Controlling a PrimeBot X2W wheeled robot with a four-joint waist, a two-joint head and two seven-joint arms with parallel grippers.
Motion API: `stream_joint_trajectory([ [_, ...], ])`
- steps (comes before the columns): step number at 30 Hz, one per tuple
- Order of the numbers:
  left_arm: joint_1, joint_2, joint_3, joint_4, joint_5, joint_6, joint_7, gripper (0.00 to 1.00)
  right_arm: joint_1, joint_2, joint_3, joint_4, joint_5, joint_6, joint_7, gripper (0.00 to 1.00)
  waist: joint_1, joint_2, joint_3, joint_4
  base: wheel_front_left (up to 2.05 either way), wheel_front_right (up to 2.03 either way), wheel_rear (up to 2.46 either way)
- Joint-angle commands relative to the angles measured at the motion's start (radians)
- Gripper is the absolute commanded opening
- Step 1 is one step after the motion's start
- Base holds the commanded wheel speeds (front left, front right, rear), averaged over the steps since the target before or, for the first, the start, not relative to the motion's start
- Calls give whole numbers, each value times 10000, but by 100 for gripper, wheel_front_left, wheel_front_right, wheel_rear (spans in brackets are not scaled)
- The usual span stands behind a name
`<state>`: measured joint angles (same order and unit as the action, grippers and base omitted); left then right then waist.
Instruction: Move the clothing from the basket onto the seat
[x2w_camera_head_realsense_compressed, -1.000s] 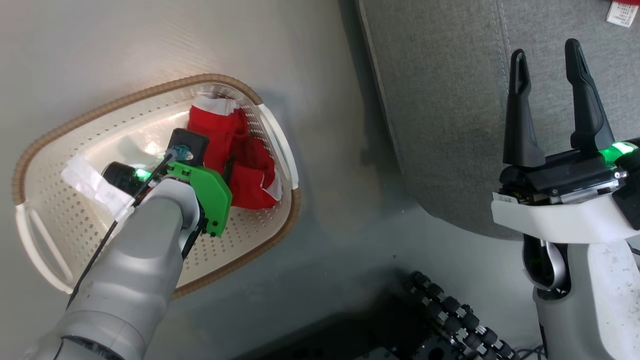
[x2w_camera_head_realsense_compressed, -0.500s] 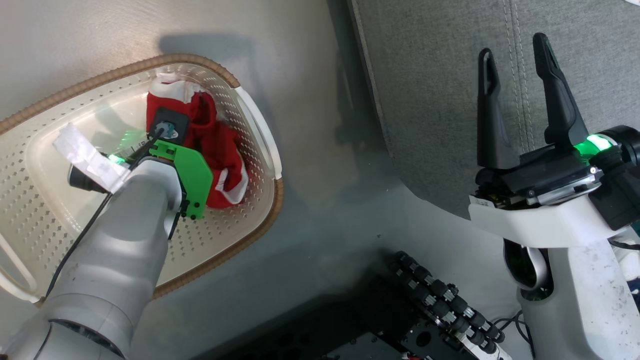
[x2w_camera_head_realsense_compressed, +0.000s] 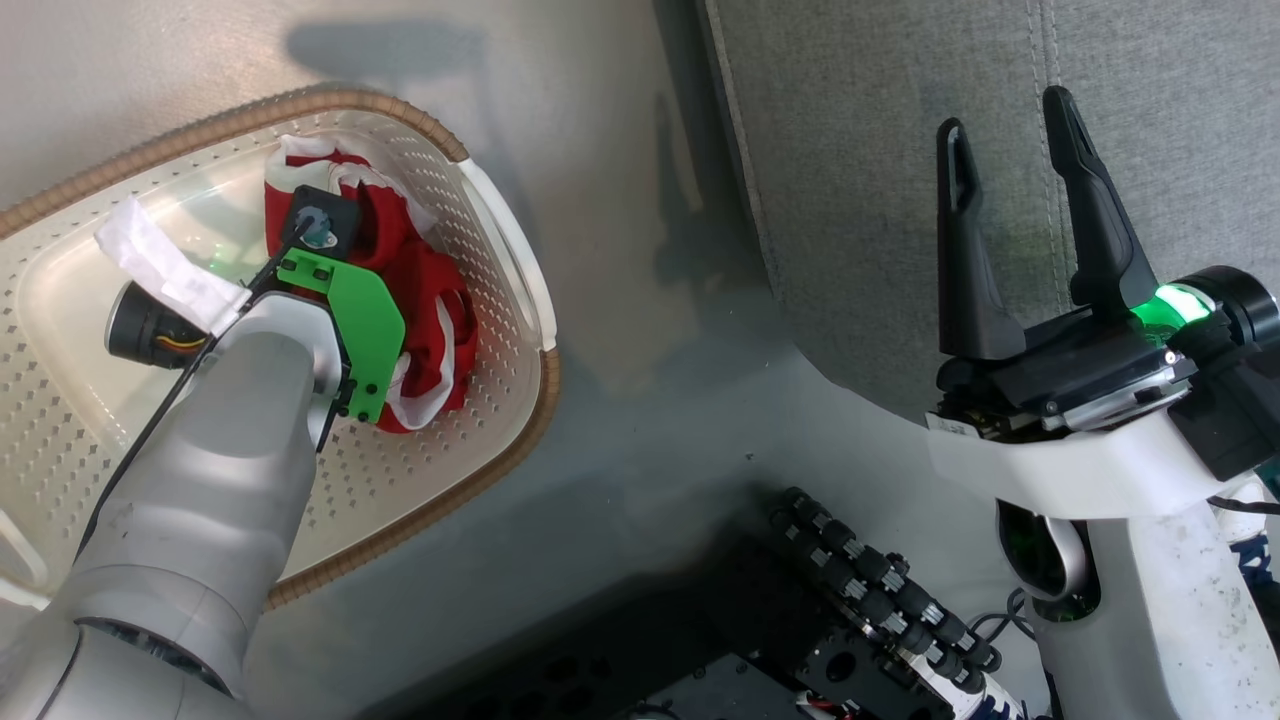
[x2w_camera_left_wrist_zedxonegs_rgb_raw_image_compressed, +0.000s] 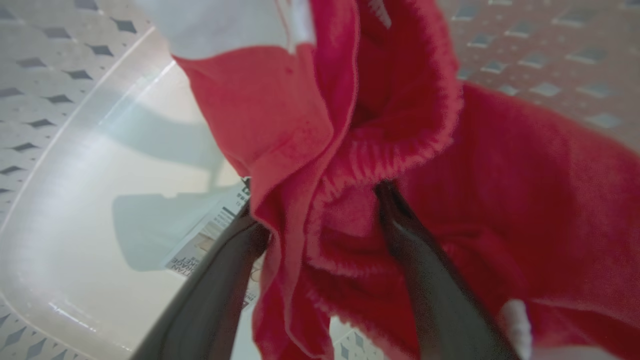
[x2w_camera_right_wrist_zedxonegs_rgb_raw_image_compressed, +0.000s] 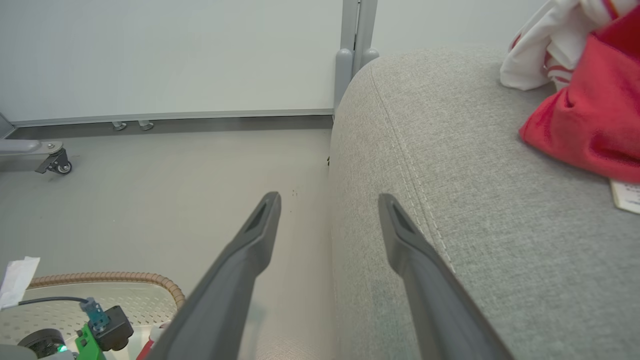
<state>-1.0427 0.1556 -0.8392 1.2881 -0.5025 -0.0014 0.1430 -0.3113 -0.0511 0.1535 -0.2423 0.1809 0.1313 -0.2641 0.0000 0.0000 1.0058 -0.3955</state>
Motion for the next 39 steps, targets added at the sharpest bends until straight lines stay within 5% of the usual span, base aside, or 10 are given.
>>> stream_joint_trajectory([
  [1, -183, 90, -14, 6, -51, -65, 76, 100, 104, 10, 23, -97, 39, -10, -6, 100, 0, 0, 77, 17, 0, 0, 0],
  [13, -146, 162, -235, 11, -142, -268, 1031, 100, 305, 11, 63, -309, 140, -10, -5, 100, 0, 0, 272, 24, 0, 0, 0],
  [14, -118, 157, -235, 12, -166, -284, 1046, 92, 307, 11, 58, -307, 141, -10, -5, 100, 0, 0, 276, 27, 0, 0, 0],
  [15, -91, 166, -235, 9, -194, -311, 1078, 33, 298, 12, 87, -279, 115, -10, -5, 100, 0, 0, 279, 31, 0, 0, 0],
  [16, -73, 183, -233, 11, -220, -332, 1089, 0, 281, 11, 98, -263, 102, -10, -5, 100, 0, 0, 279, 32, 0, 0, 0],
  [34, 309, 708, 129, 8, -762, -247, 256, 0, -829, 11, 368, 254, 27, -10, -5, 100, 0, 0, -641, -164, 0, 0, 0],
  [39, 618, 285, 212, 2, -958, -284, -158, 0, -792, 8, 216, 448, -197, -10, -5, 100, 0, 0, -1668, 324, 0, 0, 0],
])
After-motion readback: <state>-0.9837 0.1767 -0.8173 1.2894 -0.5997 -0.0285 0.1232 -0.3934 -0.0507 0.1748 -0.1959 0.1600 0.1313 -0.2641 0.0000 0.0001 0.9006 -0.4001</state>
